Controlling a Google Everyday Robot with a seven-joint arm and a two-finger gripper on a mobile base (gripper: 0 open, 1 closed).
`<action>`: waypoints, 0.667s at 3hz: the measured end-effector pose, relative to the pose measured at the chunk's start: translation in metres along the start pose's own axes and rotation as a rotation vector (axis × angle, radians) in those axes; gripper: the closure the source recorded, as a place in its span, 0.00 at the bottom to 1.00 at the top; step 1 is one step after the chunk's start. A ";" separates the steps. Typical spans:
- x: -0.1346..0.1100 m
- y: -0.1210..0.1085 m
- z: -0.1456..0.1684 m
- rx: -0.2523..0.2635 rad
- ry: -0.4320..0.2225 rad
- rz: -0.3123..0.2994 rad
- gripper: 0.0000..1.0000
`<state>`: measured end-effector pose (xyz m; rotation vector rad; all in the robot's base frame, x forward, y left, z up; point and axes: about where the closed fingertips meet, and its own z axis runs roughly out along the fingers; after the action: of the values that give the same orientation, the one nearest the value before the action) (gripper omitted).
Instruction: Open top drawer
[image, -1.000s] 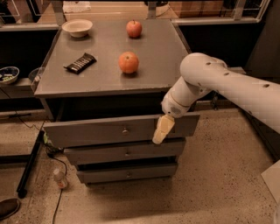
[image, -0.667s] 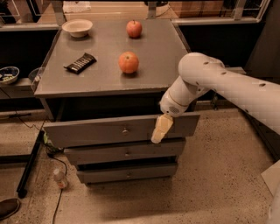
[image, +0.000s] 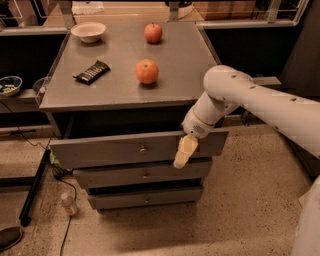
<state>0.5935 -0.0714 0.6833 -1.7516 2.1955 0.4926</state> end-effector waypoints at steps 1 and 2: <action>0.000 0.000 0.000 -0.002 0.001 0.000 0.01; 0.000 0.000 0.000 -0.002 0.001 0.000 0.23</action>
Offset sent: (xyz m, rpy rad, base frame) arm -0.0004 0.0000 -0.0004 -0.0004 0.0017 0.0008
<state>0.5931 -0.0713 0.6828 -1.7530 2.1963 0.4942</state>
